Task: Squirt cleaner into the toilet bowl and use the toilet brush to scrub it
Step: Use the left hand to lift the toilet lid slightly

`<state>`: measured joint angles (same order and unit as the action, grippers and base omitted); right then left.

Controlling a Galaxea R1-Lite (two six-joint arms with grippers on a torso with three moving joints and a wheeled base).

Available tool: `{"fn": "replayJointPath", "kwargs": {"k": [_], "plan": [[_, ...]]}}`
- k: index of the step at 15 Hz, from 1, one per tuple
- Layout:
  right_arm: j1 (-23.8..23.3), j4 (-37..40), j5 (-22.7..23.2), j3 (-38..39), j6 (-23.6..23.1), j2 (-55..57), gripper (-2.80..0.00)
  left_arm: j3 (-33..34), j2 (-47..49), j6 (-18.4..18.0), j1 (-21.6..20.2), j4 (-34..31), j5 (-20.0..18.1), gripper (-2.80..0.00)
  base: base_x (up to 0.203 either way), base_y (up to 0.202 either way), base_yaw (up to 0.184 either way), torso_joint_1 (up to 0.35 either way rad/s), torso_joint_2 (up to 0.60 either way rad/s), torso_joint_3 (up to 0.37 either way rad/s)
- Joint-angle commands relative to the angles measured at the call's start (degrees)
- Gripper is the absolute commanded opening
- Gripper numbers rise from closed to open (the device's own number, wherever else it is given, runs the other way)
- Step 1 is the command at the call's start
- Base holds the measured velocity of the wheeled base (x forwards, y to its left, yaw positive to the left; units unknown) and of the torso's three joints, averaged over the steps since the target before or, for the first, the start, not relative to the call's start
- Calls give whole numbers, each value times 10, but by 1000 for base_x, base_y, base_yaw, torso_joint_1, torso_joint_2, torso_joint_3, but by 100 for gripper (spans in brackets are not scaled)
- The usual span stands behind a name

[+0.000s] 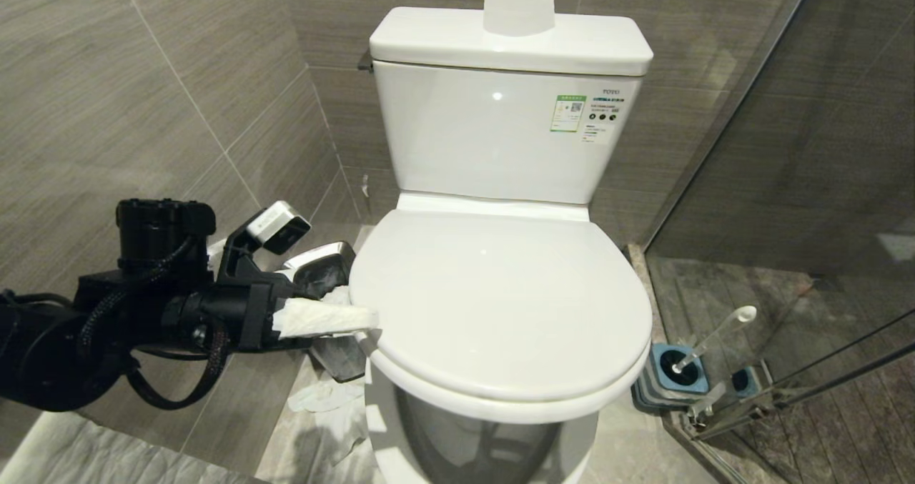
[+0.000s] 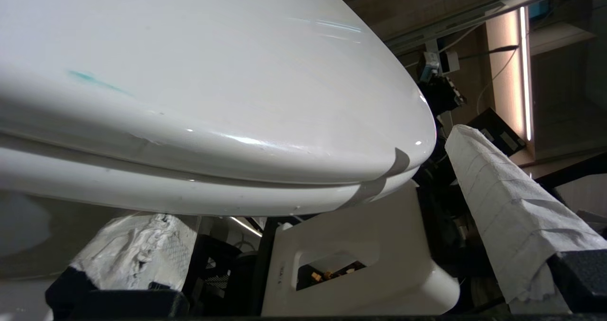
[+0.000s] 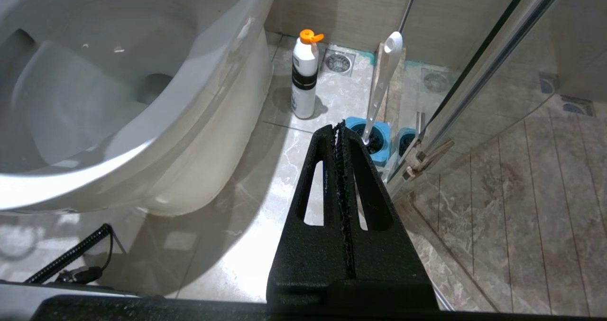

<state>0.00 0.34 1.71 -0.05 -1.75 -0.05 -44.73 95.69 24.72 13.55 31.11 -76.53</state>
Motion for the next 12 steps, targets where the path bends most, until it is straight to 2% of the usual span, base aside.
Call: {"fn": "replayJointPath", "kwargs": {"k": [1, 5, 9, 12], "plan": [[0, 0, 0, 0, 0, 0, -280, -16, -23, 15, 9, 3, -3, 0, 0, 0, 0, 0, 0, 0], [0, 0, 0, 0, -1, 0, -280, -41, -30, 20, 10, 1, -2, 0, 0, 0, 0, 0, 0, 0], [0, 0, 0, 0, -1, 0, -280, -98, -32, 65, 10, 2, 0, 0, 0, 0, 0, 0, 0, 0], [0, 0, 0, 0, 0, 0, -280, -146, -35, 117, 10, 3, 1, 0, 0, 0, 0, 0, 0, 0]]}}
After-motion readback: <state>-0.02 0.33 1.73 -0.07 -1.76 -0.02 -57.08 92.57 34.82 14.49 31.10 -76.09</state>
